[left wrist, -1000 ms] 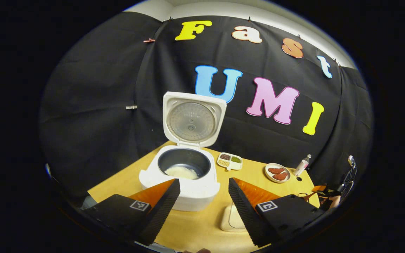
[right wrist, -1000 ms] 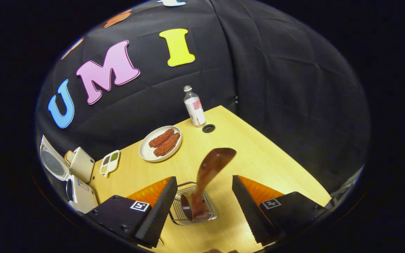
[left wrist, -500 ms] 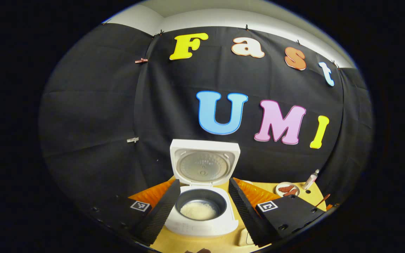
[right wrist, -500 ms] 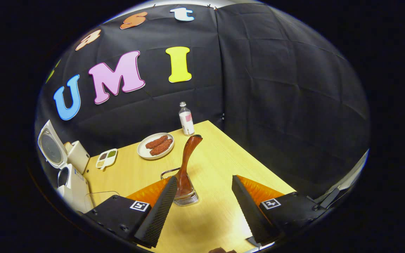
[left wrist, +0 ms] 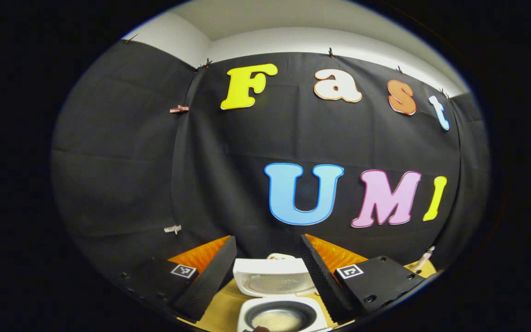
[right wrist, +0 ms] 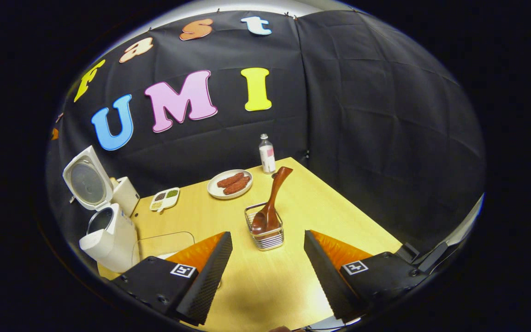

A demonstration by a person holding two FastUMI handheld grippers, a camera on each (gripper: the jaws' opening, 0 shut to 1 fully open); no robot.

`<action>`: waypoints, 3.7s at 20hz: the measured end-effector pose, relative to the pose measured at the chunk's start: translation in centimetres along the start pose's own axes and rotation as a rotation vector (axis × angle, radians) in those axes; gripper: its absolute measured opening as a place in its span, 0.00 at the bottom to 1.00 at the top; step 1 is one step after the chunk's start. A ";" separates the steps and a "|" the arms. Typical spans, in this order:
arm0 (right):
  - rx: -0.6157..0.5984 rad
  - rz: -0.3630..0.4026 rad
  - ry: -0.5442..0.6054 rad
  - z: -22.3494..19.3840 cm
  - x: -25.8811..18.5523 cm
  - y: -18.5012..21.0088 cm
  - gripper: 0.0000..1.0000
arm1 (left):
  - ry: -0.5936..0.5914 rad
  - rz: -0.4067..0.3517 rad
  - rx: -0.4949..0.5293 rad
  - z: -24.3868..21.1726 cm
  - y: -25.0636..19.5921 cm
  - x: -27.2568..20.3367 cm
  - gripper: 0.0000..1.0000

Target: Close the left gripper, press the button to open the rice cooker; take a wooden spoon from the chopstick holder with the right hand, scoop a spoonful of rice and pour it into the rice cooker, then put the wooden spoon back into the chopstick holder.

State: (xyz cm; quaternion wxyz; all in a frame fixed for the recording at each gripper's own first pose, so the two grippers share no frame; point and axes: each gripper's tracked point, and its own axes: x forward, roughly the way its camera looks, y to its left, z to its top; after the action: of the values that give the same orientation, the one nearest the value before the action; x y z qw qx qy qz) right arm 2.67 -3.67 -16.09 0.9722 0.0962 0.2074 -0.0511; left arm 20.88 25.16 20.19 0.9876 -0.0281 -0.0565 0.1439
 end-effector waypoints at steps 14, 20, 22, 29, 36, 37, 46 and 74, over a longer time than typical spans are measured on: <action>-0.036 0.002 0.014 -0.7 -1.3 0.9 0.99 | 0.237 -0.139 0.020 -11.0 -5.6 14.3 0.94; -0.051 0.017 0.051 -1.9 -1.5 0.3 0.99 | 0.330 -0.134 -0.009 -13.7 -5.6 14.0 0.96; -0.059 0.031 0.041 -1.6 -1.5 0.5 0.99 | 0.352 -0.133 -0.018 -13.9 -5.7 12.8 0.97; -0.059 0.134 0.063 -1.8 -1.6 2.1 0.99 | 0.419 -0.161 -0.034 -16.6 -6.1 5.2 0.97; -0.099 0.191 0.112 -3.5 -1.2 2.5 0.99 | 0.468 -0.127 -0.027 -24.0 -6.5 -2.9 0.97; -0.105 0.198 0.125 -4.0 -1.2 2.6 0.99 | 0.478 -0.121 -0.021 -24.9 -6.6 -3.4 0.97; -0.191 0.238 0.141 -5.2 -0.6 3.5 0.99 | 0.586 -0.079 -0.048 -35.0 -7.1 -7.0 0.98; -0.146 0.187 -0.136 1.8 -9.0 3.2 0.99 | 0.098 -0.071 -0.064 -21.4 -6.9 -29.1 0.94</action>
State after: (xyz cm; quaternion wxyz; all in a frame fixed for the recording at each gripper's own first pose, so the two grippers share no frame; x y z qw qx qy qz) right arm -4.37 -0.35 -10.19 0.9889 0.0401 0.1345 0.0484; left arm -2.32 9.35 -3.51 0.9922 -0.0646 -0.0134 0.1055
